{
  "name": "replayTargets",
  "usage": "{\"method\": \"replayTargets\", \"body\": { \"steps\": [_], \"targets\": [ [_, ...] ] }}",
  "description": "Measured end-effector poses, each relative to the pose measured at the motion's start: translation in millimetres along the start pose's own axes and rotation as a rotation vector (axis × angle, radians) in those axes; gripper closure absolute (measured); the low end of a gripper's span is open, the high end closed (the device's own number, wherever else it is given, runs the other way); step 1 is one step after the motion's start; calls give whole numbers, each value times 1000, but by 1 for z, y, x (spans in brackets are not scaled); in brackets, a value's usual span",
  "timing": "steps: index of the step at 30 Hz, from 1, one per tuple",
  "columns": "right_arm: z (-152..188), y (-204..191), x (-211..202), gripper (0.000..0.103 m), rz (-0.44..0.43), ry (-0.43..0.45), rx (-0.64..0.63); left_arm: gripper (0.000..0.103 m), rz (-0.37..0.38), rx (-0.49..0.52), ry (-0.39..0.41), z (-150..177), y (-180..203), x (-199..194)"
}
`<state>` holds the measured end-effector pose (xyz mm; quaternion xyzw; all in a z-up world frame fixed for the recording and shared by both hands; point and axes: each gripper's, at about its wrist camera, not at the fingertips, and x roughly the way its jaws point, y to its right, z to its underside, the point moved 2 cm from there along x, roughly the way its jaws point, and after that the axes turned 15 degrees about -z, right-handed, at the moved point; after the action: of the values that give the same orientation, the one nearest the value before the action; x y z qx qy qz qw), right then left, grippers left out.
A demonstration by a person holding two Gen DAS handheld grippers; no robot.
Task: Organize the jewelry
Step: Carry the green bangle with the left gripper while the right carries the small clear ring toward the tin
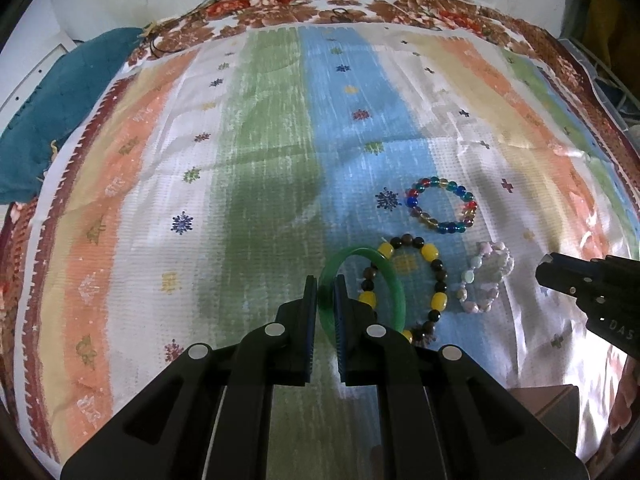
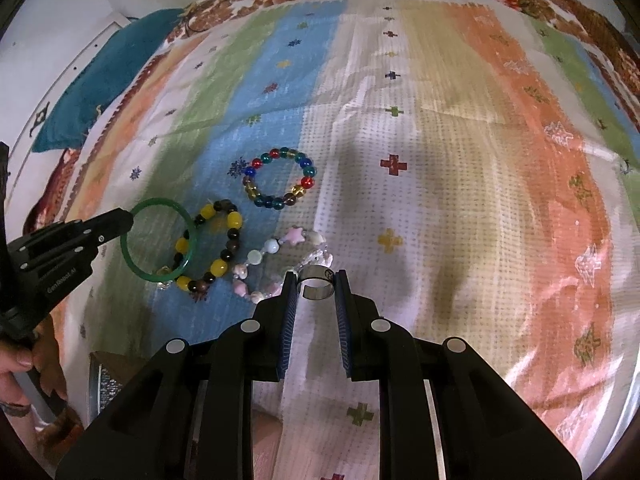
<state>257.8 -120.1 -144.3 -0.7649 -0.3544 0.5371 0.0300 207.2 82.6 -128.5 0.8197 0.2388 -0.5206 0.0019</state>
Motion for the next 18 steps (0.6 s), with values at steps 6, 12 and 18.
{"method": "replayTargets", "body": {
  "steps": [6, 12, 18],
  "targets": [
    [4, -4, -11, 83, 31, 32, -16, 95, -27, 19, 18, 2, 1, -11],
    [6, -16, -12, 83, 27, 29, -49, 95, -27, 14, 39, 1, 0, -25],
    [9, -31, -17, 83, 55, 34, -106, 95, -21, -1, 58, 1, -5, -39]
  ]
}}
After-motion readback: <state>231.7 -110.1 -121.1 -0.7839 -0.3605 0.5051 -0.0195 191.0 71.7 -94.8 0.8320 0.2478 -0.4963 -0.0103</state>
